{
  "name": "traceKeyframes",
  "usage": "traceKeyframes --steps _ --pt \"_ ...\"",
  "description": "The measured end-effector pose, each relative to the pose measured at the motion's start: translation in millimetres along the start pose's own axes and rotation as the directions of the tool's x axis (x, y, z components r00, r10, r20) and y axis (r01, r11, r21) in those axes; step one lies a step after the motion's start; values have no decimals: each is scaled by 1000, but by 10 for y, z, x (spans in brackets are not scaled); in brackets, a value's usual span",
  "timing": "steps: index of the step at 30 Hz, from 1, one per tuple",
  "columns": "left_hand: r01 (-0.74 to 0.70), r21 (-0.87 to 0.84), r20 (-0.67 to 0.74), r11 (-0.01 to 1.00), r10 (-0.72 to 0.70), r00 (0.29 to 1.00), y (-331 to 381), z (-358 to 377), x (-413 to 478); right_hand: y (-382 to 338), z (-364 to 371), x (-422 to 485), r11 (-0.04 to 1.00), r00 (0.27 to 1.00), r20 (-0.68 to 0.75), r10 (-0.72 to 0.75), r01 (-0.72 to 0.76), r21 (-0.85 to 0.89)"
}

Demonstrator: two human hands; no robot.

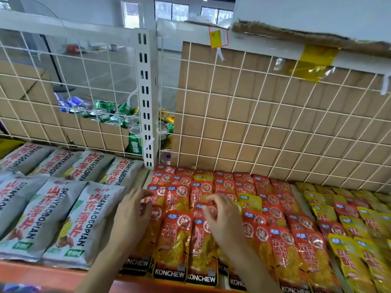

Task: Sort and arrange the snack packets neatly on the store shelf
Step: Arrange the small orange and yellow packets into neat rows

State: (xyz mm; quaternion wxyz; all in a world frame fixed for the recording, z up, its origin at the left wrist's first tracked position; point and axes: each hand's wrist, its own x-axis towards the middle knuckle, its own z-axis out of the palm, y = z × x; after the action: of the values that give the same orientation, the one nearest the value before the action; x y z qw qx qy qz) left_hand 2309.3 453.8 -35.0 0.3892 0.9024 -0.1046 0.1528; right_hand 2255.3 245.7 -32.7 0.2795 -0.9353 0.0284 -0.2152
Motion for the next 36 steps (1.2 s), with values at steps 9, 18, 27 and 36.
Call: traceKeyframes --steps 9,18,27,36 --pt "-263 -90 197 961 276 941 567 444 271 820 -640 174 940 969 -6 246 -240 -240" --pt "-441 8 467 898 386 795 979 1051 336 1091 -754 305 872 928 247 280 -138 -469" --pt "-400 16 590 917 314 744 1010 1129 456 1140 -737 446 884 929 257 268 -131 -448" --pt "-311 -83 572 947 301 763 987 1205 482 1097 -748 476 919 943 225 244 -151 -364"
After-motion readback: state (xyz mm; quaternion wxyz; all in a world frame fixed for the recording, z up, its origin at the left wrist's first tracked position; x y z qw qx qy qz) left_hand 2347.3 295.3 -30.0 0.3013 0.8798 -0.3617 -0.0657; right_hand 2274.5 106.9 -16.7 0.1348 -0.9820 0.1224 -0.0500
